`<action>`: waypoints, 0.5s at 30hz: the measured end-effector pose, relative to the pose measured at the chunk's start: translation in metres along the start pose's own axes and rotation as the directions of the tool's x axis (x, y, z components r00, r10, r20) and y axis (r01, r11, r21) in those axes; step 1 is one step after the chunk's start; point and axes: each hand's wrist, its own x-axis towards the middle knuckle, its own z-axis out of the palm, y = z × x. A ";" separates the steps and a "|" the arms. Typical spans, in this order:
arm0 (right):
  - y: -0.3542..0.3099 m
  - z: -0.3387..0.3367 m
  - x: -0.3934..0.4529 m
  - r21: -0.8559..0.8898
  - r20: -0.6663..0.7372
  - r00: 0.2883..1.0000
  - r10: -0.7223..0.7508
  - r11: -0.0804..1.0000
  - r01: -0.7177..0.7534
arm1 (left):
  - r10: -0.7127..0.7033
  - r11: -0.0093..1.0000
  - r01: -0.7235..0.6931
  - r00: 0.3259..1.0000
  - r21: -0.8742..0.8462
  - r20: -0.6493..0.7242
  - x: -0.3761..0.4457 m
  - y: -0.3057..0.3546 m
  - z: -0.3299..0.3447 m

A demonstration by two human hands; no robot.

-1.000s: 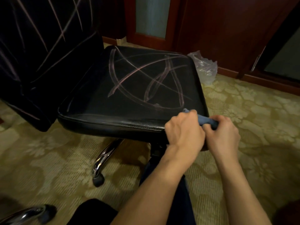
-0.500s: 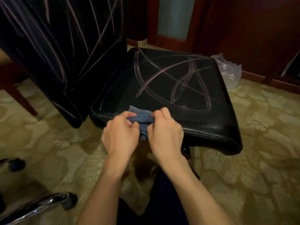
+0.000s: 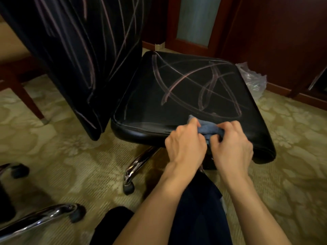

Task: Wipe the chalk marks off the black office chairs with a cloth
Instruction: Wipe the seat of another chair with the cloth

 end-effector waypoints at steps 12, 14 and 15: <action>-0.144 0.059 -0.025 0.232 0.156 0.934 -0.322 0.931 0.283 | -0.292 0.956 0.270 0.881 -0.113 -0.372 0.013 -0.129 -0.080; -0.137 0.055 -0.022 0.221 0.169 0.929 -0.329 0.931 0.290 | -0.293 0.956 0.263 0.890 -0.132 -0.351 0.015 -0.124 -0.078; -0.126 0.052 -0.020 0.196 0.163 0.933 -0.320 0.938 0.287 | -0.285 0.958 0.260 0.902 -0.119 -0.325 0.014 -0.117 -0.072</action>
